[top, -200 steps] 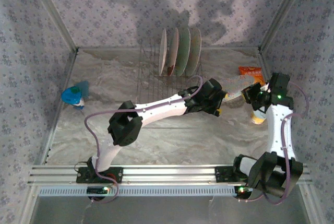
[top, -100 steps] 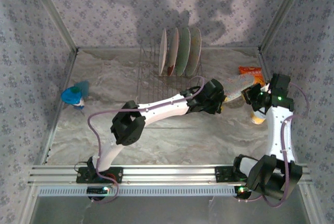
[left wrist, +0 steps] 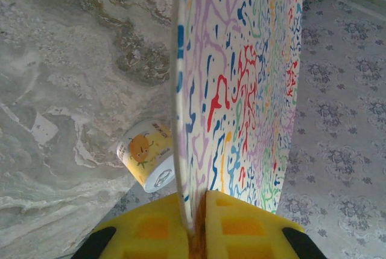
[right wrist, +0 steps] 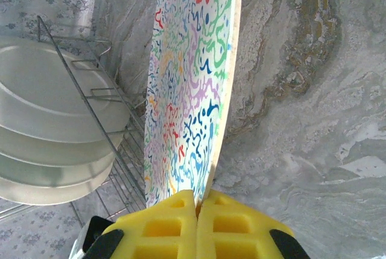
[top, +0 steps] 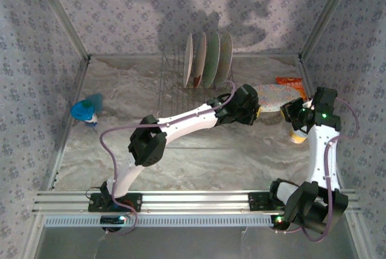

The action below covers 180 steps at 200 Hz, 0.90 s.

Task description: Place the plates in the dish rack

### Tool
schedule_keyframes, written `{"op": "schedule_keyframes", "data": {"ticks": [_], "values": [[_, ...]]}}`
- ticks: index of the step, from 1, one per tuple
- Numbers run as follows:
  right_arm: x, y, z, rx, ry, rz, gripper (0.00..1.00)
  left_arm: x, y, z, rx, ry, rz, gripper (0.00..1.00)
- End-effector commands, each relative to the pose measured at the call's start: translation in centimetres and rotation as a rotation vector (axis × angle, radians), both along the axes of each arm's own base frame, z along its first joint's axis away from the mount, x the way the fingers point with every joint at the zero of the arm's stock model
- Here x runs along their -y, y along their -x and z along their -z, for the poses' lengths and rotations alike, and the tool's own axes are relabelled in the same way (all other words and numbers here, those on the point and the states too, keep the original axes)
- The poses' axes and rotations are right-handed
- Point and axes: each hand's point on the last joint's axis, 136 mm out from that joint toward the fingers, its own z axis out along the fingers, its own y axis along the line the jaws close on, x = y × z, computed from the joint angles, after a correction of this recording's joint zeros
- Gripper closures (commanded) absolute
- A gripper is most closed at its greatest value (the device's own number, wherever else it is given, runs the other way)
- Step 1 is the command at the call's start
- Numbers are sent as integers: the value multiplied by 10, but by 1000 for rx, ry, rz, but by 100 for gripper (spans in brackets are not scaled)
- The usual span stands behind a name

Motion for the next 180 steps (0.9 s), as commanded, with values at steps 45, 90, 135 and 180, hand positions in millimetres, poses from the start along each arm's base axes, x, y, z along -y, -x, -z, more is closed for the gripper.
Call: {"op": "schedule_keyframes", "data": {"ticks": [45, 90, 135, 180], "values": [[-7, 0, -27, 81, 9, -49, 82, 16, 3, -47, 170, 6, 133, 100], [-5, 9, -27, 67, 15, -32, 48, 17, -11, -86, 268, 11, 173, 100], [-6, 22, -33, 80, 18, -4, 24, 11, -26, -112, 355, 10, 195, 100], [-9, 35, -53, 106, 38, -1, 11, -2, -41, -145, 481, -4, 209, 100]]}}
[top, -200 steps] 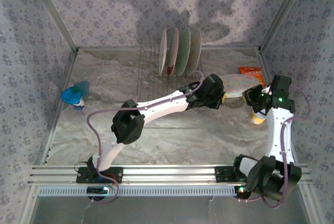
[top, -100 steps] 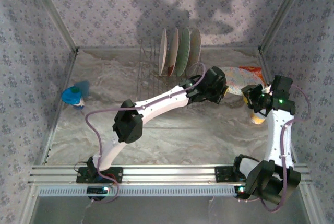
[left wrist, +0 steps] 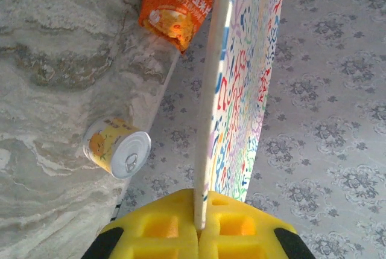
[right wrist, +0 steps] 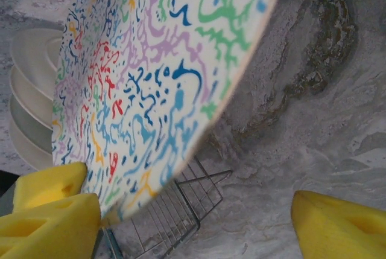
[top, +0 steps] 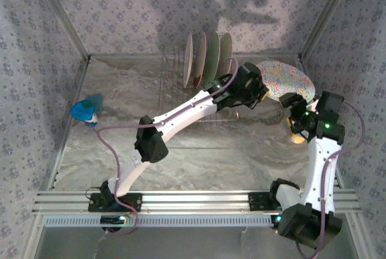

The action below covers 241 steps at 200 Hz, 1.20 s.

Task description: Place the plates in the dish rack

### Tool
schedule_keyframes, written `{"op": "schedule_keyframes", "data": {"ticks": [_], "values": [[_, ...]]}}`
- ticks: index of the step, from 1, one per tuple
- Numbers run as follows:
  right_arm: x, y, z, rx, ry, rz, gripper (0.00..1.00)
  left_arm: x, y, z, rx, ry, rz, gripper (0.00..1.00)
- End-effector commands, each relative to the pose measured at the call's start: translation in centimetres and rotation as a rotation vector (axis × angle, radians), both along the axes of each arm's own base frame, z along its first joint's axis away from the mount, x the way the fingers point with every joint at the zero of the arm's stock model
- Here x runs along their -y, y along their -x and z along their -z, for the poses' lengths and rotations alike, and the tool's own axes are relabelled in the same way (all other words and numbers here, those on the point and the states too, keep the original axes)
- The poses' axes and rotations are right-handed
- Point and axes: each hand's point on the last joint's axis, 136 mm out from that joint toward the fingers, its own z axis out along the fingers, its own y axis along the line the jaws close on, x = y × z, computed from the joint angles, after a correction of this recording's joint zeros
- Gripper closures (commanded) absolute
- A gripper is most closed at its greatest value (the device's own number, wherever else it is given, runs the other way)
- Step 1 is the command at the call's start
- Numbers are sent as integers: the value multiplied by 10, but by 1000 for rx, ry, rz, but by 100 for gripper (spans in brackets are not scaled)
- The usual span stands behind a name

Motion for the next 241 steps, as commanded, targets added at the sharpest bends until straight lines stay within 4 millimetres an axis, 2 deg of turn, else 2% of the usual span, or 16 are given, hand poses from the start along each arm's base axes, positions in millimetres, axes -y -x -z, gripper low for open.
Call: {"op": "schedule_keyframes", "data": {"ticks": [1, 33, 62, 95, 142, 186, 196, 215, 241], "values": [[-3, 12, -13, -4, 4, 2, 11, -6, -14, -52, 155, 60, 15, 100], [-5, 20, -24, 19, 14, 14, 0, -15, -19, -78, 246, 57, 25, 100], [-9, 25, -35, 41, 4, 2, 0, -24, -19, -101, 337, 47, 41, 100], [-16, 27, -59, 110, -8, -24, 0, -34, -13, -129, 449, 36, 76, 100], [-20, 30, -82, 179, 18, -51, 1, -65, -9, -160, 604, -62, 75, 100], [-16, 25, -83, 200, 35, -45, 2, -85, 1, -190, 703, -88, 92, 100], [-15, 25, -81, 197, 35, -43, 2, -91, 5, -188, 706, -120, 110, 100], [-15, 23, -82, 207, 38, -43, 2, -104, 12, -197, 750, -159, 131, 100], [-21, 16, -95, 281, 50, -105, 3, -123, 22, -208, 817, -215, 173, 100]]}}
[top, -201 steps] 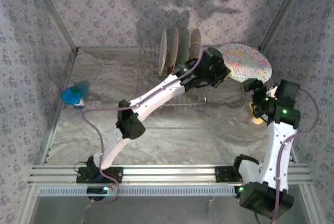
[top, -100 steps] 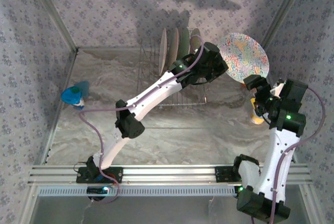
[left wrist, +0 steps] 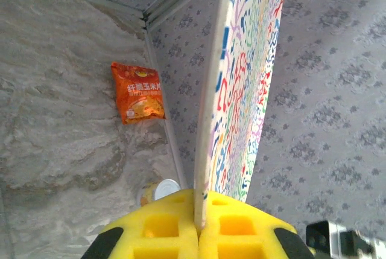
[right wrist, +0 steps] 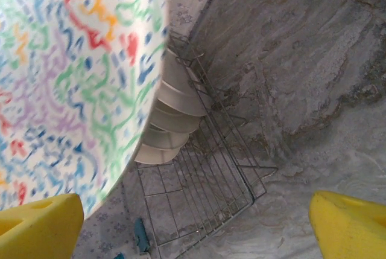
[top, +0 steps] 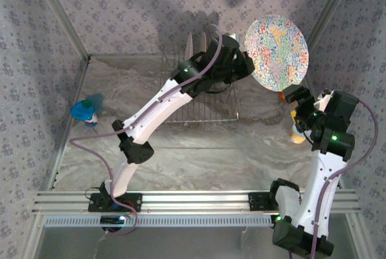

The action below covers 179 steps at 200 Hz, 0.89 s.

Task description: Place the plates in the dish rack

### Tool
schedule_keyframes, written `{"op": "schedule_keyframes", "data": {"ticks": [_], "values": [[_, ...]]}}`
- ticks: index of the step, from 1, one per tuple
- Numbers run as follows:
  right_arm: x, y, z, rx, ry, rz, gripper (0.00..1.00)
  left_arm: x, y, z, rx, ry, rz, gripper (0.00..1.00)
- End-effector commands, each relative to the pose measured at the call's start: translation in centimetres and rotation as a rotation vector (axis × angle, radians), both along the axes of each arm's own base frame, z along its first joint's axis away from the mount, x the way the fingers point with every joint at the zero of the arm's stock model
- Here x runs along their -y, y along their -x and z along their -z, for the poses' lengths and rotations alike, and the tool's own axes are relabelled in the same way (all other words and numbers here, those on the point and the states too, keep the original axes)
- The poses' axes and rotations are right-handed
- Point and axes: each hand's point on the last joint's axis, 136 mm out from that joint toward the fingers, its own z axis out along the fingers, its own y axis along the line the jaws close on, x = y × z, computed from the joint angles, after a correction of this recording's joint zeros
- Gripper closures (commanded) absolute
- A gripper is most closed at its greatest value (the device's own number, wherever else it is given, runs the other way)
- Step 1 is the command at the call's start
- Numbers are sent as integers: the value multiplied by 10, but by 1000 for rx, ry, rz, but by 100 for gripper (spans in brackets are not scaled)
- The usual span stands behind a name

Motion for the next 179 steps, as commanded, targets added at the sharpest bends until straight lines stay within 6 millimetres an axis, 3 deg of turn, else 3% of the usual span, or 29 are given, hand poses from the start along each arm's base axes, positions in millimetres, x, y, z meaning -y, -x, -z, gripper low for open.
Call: {"op": "schedule_keyframes", "data": {"ticks": [1, 32, 35, 46, 84, 94, 101, 131, 179], "values": [[-5, -7, -18, 98, 31, -67, 3, -35, 14, -63, 173, 25, 24, 100], [-16, -11, -29, 150, 72, -182, 2, -74, 22, -66, 223, -72, 20, 100], [-17, -11, -41, 180, 87, -190, 2, -77, 22, -65, 227, -80, 19, 100], [-21, -10, -48, 207, 94, -213, 2, -92, 22, -63, 231, -93, 5, 100], [-37, -11, -71, 325, 95, -320, 3, -154, 19, -49, 196, -65, -39, 100], [-44, -11, -77, 364, 105, -367, 4, -172, 19, -58, 218, -32, -53, 100], [-48, -12, -83, 390, 111, -392, 4, -182, 18, -44, 198, -49, -55, 100], [-77, -16, -90, 455, 142, -574, 4, -224, 28, -33, 193, -30, -4, 100], [-136, -29, -84, 478, 146, -841, 0, -265, 52, -10, 178, -20, 147, 100]]}}
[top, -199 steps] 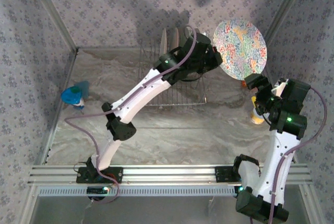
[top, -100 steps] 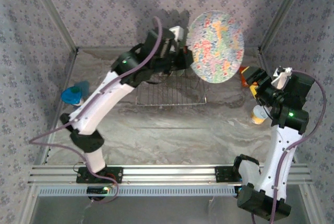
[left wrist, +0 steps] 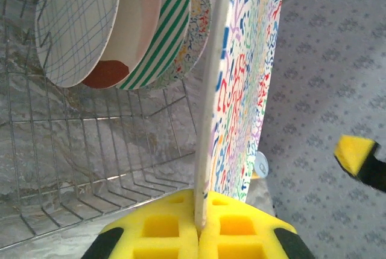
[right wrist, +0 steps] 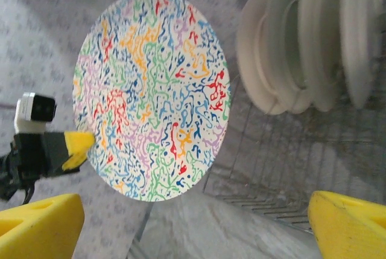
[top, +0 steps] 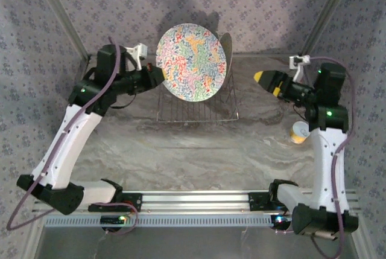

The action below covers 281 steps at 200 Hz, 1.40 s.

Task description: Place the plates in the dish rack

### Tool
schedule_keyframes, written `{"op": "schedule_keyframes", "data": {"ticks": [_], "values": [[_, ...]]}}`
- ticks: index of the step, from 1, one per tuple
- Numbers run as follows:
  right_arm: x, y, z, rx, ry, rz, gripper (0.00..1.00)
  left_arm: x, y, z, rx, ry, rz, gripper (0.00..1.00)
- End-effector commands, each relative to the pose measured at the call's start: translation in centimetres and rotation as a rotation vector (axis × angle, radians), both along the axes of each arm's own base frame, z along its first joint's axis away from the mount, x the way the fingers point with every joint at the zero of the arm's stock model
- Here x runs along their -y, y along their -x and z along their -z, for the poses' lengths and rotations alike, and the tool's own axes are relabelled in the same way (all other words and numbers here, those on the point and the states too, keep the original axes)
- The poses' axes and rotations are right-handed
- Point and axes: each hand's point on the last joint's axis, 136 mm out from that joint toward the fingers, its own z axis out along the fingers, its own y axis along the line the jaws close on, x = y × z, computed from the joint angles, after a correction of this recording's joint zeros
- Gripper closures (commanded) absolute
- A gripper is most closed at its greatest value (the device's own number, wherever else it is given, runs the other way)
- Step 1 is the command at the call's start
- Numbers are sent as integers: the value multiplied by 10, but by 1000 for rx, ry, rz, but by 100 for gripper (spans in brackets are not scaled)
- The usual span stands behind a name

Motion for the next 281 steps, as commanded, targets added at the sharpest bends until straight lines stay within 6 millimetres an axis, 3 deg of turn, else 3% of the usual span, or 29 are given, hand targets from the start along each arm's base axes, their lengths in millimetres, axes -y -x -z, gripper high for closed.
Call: {"op": "schedule_keyframes", "data": {"ticks": [1, 47, 111, 196, 261, 281], "values": [[-25, 0, -13, 103, 40, -123, 0, 1, 28, -31, 128, 86, 197, 100], [-57, -18, -7, 136, 66, -254, 1, -17, 28, -7, 99, 117, 259, 100], [-78, -39, 14, 113, 89, -347, 3, -13, 26, 7, 79, 144, 350, 100], [-111, -40, 24, 104, 43, -463, 19, -9, 20, 20, 40, 159, 367, 100], [-127, -37, 31, 80, 16, -518, 54, -9, 17, 24, 30, 165, 357, 100], [-127, -36, 30, 79, 11, -524, 69, -9, 15, 26, 23, 165, 352, 100]]}}
